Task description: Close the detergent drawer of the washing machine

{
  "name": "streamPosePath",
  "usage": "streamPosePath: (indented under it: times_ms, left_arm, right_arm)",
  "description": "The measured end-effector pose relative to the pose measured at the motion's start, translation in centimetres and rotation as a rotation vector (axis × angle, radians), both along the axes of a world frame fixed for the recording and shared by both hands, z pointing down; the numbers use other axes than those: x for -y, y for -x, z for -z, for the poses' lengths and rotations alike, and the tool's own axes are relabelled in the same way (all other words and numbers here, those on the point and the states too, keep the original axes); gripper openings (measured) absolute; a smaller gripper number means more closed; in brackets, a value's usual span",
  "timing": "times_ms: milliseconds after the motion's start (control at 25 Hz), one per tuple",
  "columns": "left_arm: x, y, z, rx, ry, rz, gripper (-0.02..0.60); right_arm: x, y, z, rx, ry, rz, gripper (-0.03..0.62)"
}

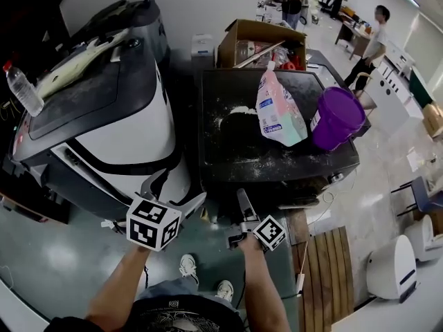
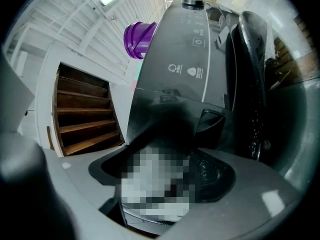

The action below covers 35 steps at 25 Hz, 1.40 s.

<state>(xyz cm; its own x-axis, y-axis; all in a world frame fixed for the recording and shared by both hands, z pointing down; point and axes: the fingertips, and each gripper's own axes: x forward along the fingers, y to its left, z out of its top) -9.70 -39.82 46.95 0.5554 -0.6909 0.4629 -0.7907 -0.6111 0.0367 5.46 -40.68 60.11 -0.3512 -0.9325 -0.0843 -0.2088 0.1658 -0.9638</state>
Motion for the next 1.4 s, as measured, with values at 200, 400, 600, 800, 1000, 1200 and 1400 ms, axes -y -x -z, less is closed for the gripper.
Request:
streamPosePath:
  times_ms: [200, 400, 600, 800, 1000, 1200, 1400]
  left_arm:
    - [1.6, -0.6, -0.1, -0.009, 0.002, -0.042, 0.441]
    - [2.6, -2.5, 0.0, -0.016, 0.003, -0.108, 0.442]
    - [3.8, -4.6, 0.7, -0.036, -0.007, -0.164, 0.442]
    - [4.5, -7.3, 1.4, -0.058, -0.017, -0.227, 0.441]
    - [4.0, -11.2, 1.6, -0.071, 0.003, -0.332, 0.44]
    - [3.4, -14.2, 2.9, -0.093, 0.002, -0.408, 0.44]
    - [2.6, -16.4, 4.5, -0.119, -0.007, -0.46, 0.436]
  right_arm:
    - [0.0, -0.2, -0.3, -0.035, 0.01, -0.018, 0.385]
    - [-0.4, -0.6, -0.3, -0.123, 0.054, -0.027, 0.382]
    - [-1.3, -1.9, -0.2, -0.192, 0.108, -0.061, 0.36]
    - [-2.5, -4.3, 1.6, -0.294, 0.122, -0.101, 0.348]
    - [-4.1, -7.5, 4.2, -0.443, 0.148, -0.152, 0.328]
    - [-5.9, -10.9, 7.9, -0.586, 0.155, -0.228, 0.292]
    - [-7.9, -14.0, 12.3, -0.733, 0.16, -0.303, 0.269]
